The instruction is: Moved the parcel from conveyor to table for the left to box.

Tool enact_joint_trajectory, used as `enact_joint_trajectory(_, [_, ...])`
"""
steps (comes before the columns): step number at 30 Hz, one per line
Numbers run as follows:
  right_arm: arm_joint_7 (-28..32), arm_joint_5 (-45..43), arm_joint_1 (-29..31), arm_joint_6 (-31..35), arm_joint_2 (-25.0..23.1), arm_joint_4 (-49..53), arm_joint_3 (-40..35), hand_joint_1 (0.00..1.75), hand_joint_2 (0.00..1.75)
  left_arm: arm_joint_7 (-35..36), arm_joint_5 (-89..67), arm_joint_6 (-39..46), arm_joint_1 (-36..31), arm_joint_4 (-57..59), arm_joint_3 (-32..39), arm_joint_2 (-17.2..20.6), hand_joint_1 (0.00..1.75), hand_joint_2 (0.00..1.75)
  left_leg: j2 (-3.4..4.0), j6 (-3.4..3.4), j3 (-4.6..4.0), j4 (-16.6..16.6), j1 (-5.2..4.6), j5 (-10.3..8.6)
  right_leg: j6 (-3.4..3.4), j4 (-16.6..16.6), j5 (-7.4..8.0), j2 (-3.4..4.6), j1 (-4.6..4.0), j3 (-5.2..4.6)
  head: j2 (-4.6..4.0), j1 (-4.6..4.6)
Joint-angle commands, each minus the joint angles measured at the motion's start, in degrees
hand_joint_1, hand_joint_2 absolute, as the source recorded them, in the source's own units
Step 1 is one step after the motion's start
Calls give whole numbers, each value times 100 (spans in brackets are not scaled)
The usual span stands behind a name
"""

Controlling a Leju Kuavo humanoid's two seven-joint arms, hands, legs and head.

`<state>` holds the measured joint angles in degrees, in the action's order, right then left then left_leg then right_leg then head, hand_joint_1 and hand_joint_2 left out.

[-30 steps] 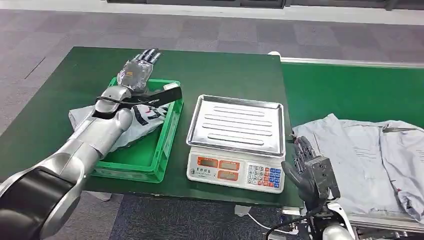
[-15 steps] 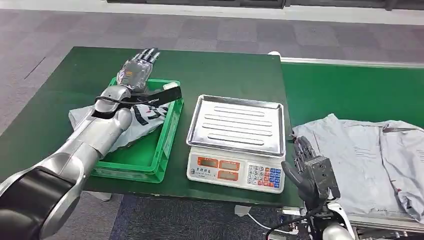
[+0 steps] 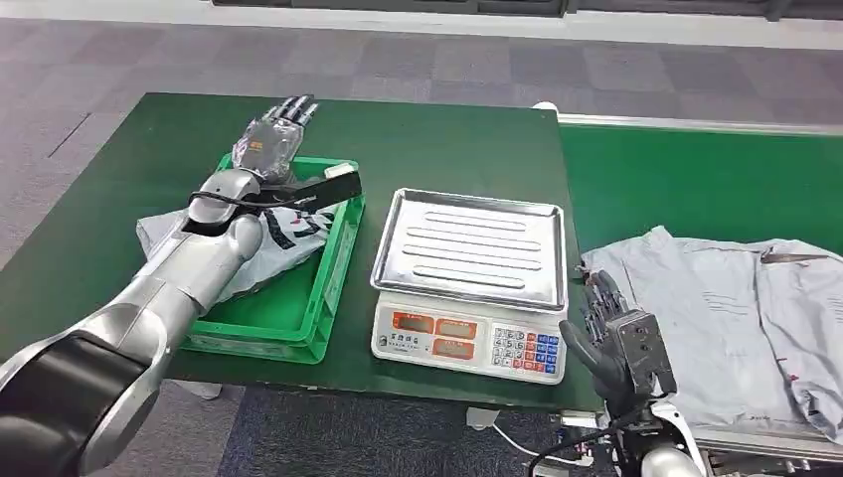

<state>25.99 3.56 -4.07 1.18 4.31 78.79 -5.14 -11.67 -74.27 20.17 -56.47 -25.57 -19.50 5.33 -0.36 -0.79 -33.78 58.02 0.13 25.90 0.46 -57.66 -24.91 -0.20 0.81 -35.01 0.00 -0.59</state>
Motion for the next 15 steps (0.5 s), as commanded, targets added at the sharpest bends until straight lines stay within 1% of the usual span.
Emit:
enact_joint_trajectory(1, [-12,-8,137,-1,-77,-292,269,0,175,-4,-4,3,-263,253,290,-112,0,175,0,0,2,0,7,1,-3,7,1,-2,-8,7,0,0])
enact_joint_trajectory(15, [-12,-8,137,-1,-77,-292,269,0,175,-4,-4,3,-263,253,290,-112,0,175,1,0,5,-3,7,1,-4,8,1,-1,-8,9,0,0])
